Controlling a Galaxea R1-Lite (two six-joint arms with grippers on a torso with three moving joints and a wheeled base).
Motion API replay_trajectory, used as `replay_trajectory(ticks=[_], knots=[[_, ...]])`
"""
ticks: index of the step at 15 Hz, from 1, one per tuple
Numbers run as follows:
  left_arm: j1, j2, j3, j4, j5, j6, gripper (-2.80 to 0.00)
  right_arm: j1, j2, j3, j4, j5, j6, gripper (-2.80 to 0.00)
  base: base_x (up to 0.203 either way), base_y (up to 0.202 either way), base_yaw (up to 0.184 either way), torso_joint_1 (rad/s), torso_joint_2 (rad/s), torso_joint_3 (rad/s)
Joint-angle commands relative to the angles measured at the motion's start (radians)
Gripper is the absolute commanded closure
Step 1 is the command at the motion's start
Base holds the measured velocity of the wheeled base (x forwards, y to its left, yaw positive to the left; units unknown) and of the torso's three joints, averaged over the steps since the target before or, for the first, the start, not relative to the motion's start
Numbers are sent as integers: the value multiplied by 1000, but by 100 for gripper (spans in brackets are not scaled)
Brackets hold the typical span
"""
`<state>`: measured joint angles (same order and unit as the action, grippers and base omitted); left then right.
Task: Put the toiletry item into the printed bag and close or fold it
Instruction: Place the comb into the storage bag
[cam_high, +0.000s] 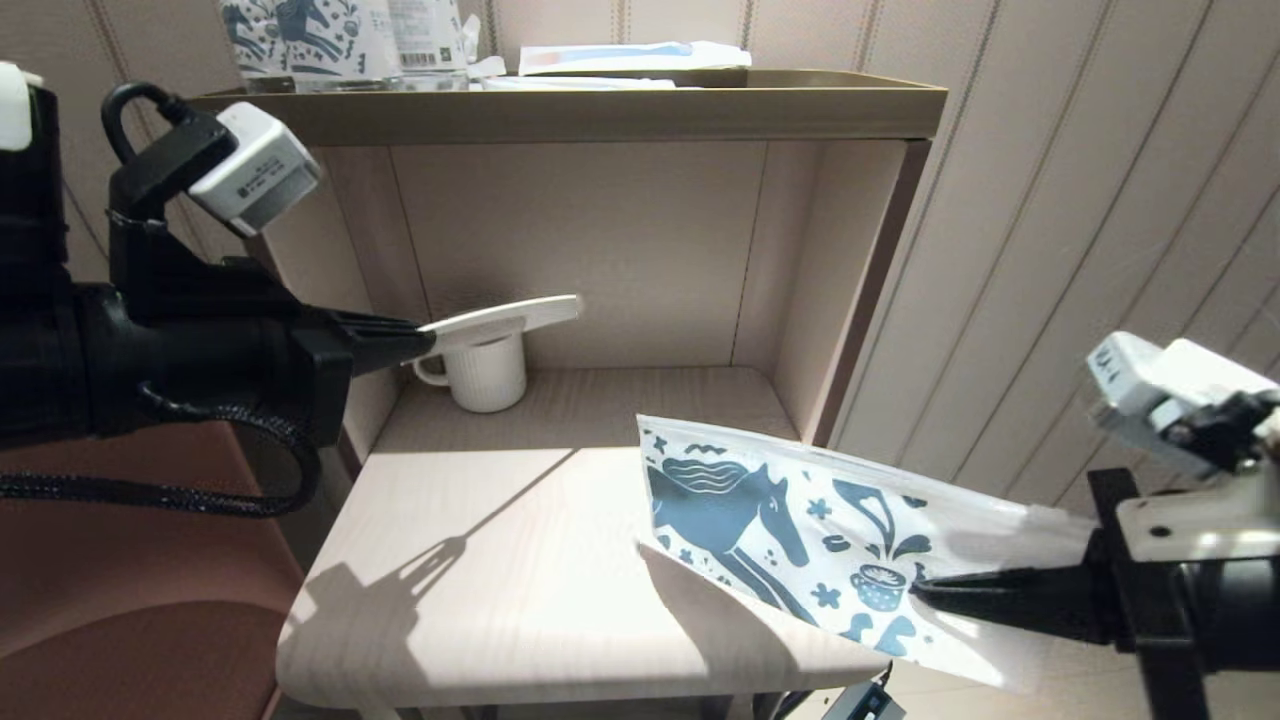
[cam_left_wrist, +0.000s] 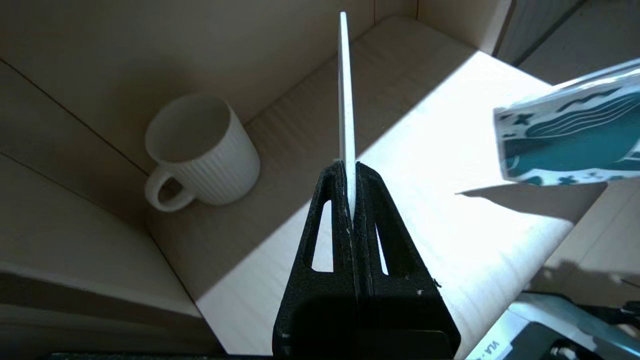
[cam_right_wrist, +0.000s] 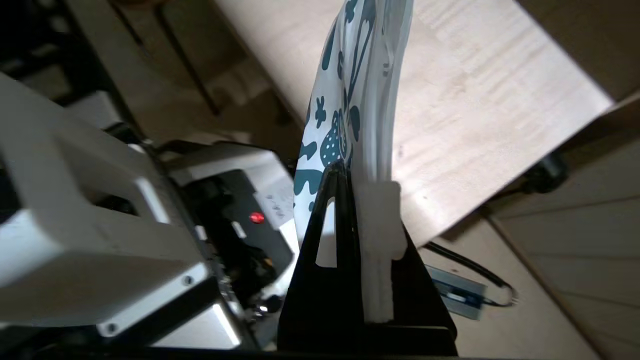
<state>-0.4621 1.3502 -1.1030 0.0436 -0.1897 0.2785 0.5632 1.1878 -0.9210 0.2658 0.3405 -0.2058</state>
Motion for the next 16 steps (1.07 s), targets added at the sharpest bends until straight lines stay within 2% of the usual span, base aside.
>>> replay_trajectory(ticks=[1, 3, 8, 10, 12, 14, 16], knots=[[0, 6, -90, 67, -10, 0, 0, 120, 50, 15, -40, -244, -94, 0, 0, 0, 0, 0, 0, 0], [0, 6, -161, 148, -85, -4, 0, 152, 68, 22, -115, -319, -166, 0, 0, 0, 0, 0, 0, 0], [0, 63, -304, 320, -197, 5, 0, 246, 90, -9, -106, -319, -218, 0, 0, 0, 0, 0, 0, 0], [0, 70, -372, 441, -307, 23, 0, 259, 113, -9, -105, -317, -234, 0, 0, 0, 0, 0, 0, 0], [2, 79, -449, 575, -391, 74, 0, 259, 120, 0, -106, -314, -247, 0, 0, 0, 0, 0, 0, 0], [2, 101, -469, 634, -411, 153, 0, 231, 152, 8, -117, -318, -268, 0, 0, 0, 0, 0, 0, 0], [2, 114, -476, 640, -412, 159, 0, 200, 187, 0, -145, -327, -283, 0, 0, 0, 0, 0, 0, 0]])
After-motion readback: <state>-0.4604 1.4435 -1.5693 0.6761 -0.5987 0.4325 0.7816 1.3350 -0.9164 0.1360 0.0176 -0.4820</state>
